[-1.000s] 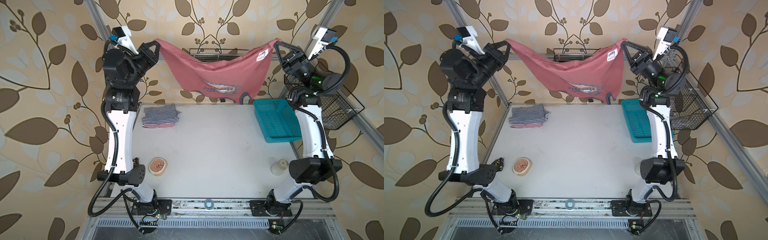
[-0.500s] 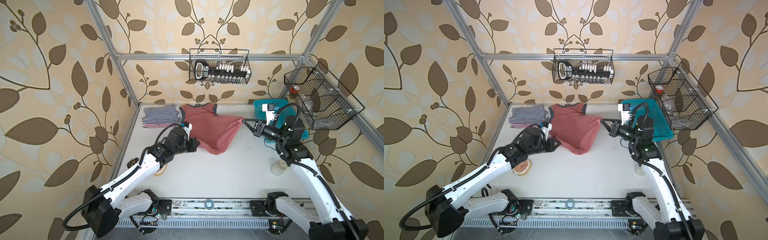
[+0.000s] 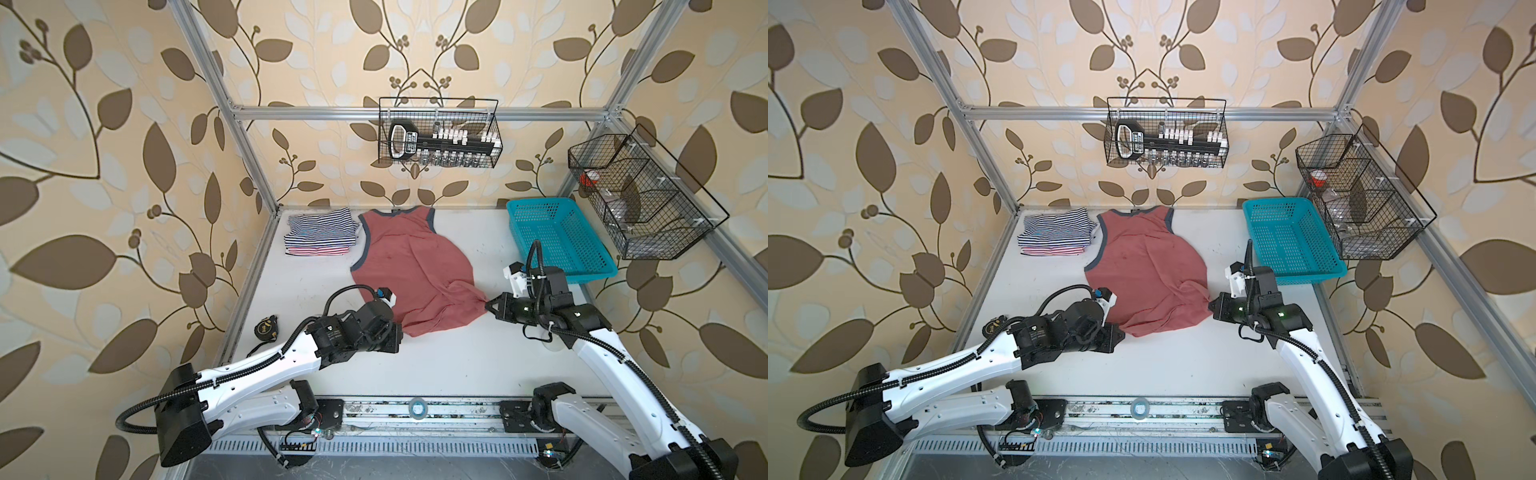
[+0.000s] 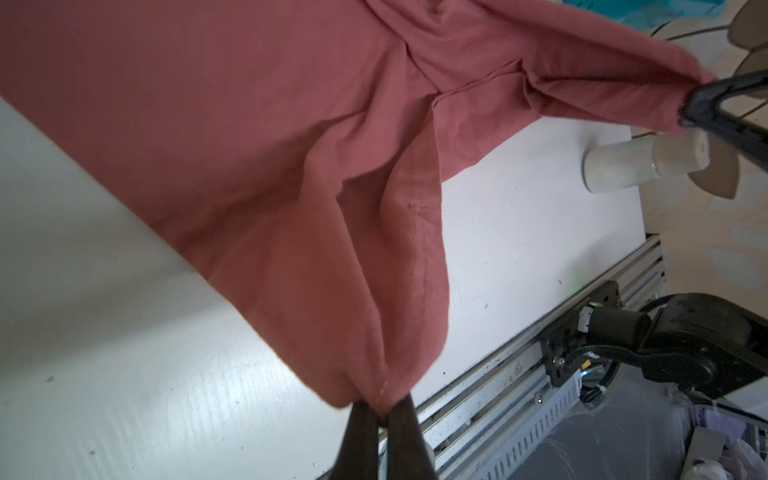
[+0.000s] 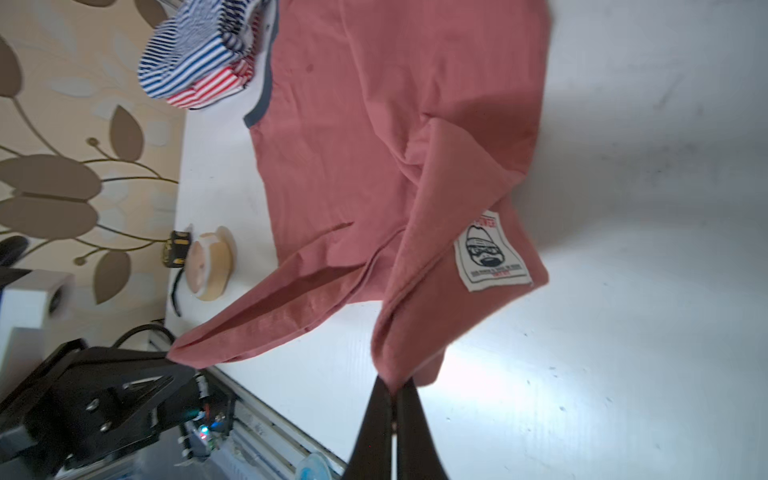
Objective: Fold and stack the tank tops
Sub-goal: 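Lay the pink top flat on the table, drawing both grippers toward the robot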
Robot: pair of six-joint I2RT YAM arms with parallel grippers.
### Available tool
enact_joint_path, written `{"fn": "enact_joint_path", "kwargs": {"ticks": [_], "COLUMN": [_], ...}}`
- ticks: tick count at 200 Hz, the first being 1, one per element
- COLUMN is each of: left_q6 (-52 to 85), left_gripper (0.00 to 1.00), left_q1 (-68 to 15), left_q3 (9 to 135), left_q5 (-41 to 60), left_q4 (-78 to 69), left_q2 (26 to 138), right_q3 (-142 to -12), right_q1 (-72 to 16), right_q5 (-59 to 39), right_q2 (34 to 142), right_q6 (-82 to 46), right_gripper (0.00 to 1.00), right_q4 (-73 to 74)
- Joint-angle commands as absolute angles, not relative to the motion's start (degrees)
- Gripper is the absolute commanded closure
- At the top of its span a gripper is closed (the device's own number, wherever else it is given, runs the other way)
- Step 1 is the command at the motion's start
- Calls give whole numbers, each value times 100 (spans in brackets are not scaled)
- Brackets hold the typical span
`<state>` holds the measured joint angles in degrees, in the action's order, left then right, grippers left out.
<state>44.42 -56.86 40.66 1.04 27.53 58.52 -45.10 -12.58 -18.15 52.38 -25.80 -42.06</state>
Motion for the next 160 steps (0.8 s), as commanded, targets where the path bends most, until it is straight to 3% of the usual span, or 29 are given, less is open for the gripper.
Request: {"fn": "enact_joint_path", "kwargs": {"ticks": [1, 41, 82, 121, 160], "left_q6": [4751, 5133, 5466, 5583, 6022], "left_gripper": [100, 100, 100, 100, 100], "left_q1": [-5987, -6311, -6318, -6351, -6562], "left_q3": [3953, 3711, 3619, 3255, 2998], "left_q5": [-92, -152, -413, 241, -46], "left_q4": [3113, 3488, 3895, 3416, 3839], "left_q2": [5768, 5245, 4483, 4764, 4154], "right_q3": [-4944, -5167, -5131, -5200, -5276], "right_q1": [-1447, -1563, -1557, -1558, -1558], "right_q5": [-640, 405, 701, 1116, 1652], "right_q2": [5214, 5362, 5640, 6025, 6113], "right_q6": [-2425, -2478, -2435, -2412, -2452], "right_gripper": [100, 100, 100, 100, 100], "right_q4": [-5263, -5870, -5856, -6000, -6240]}}
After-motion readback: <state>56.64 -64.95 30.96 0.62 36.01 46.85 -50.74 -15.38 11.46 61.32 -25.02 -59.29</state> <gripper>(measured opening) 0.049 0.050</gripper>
